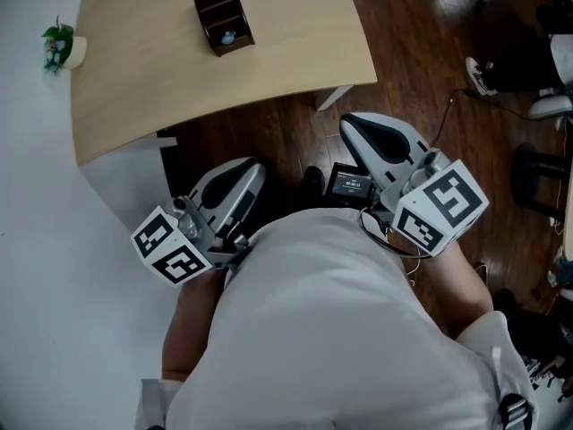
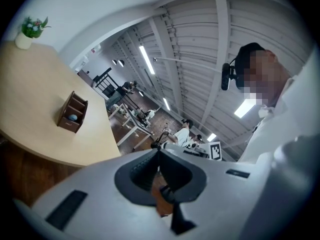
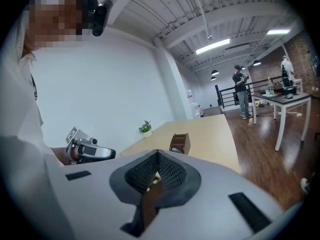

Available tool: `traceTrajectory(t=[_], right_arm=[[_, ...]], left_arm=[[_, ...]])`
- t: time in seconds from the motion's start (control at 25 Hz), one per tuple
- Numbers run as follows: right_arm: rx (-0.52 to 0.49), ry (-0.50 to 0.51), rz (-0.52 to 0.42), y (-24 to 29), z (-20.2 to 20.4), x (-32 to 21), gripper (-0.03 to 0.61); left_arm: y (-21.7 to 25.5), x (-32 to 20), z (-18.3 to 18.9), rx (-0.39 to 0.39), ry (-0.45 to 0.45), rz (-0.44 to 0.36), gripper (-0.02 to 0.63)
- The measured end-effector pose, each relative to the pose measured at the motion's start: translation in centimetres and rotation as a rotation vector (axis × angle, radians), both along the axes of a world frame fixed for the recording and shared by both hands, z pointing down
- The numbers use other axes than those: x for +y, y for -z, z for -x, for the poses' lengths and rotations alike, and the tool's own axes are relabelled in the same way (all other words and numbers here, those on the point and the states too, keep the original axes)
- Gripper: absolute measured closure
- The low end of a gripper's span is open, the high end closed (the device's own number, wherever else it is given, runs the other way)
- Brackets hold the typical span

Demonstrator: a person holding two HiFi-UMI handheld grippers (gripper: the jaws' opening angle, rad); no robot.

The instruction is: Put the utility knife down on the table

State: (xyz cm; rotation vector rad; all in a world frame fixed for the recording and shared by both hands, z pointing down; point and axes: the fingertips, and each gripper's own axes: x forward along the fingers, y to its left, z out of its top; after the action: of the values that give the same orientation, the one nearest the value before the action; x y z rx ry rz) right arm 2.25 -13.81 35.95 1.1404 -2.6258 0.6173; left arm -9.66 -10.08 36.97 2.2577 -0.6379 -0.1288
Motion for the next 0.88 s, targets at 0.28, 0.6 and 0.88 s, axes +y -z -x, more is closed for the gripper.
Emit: traceTrajectory(t=[0.28, 0.6, 0.88], right_arm=[[-0.034, 0.066, 0.015, 0.4, -3.5, 4.6, 0.578], [-0.011, 0.02, 0.002, 1.1, -3.1, 5.6, 0.578], [0.008, -0.048, -0.02, 2.2, 0.0, 4.7, 0.578]], left_arm=[[0.4, 5.5, -3.8, -0.026, 0.059, 0.004, 0.611], [1.1, 5.9, -3.3, -0.02, 0.009, -0.016, 0.611], [1.4, 5.2, 0.0, -0.013, -0.059, -0.01, 0.611]])
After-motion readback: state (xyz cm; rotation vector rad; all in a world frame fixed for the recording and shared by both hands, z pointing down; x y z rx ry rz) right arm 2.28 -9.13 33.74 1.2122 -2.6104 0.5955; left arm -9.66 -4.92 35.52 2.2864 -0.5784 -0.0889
